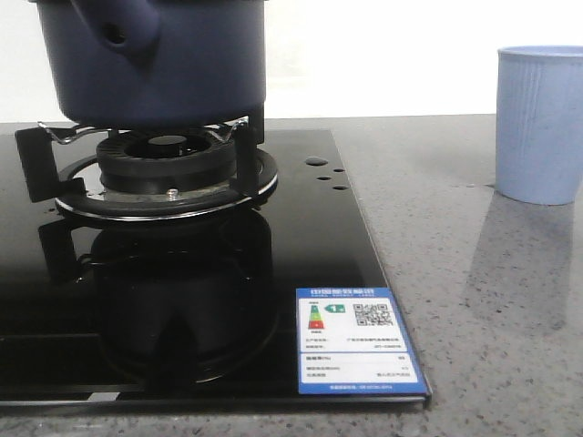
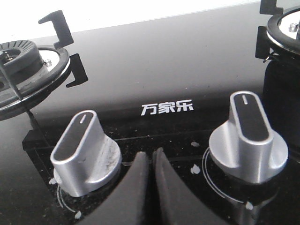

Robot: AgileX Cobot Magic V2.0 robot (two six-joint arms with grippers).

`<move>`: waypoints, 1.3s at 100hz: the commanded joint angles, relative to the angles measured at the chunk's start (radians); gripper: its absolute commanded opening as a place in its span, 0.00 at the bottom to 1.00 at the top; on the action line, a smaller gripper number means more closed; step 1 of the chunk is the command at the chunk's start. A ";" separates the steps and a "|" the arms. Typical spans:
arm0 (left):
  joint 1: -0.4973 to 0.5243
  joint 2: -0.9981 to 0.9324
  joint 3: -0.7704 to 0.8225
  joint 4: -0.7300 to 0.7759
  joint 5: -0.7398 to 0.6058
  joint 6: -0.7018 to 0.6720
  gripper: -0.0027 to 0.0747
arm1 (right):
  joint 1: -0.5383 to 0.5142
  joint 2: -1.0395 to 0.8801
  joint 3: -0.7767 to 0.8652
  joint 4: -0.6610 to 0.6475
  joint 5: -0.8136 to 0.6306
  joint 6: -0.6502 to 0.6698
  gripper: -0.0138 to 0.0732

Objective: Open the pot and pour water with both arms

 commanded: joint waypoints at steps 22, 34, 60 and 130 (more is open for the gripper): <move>0.003 -0.026 0.033 -0.005 -0.024 -0.011 0.01 | -0.051 0.011 0.100 0.596 0.167 -0.462 0.08; 0.003 -0.026 0.033 -0.005 -0.024 -0.011 0.01 | -0.170 0.011 0.190 0.889 0.044 -0.940 0.08; 0.003 -0.024 0.033 -0.005 -0.024 -0.011 0.01 | -0.300 -0.008 0.230 0.870 0.011 -1.135 0.08; 0.003 -0.024 0.033 -0.005 -0.023 -0.011 0.01 | -0.300 -0.170 0.231 0.913 0.303 -1.136 0.08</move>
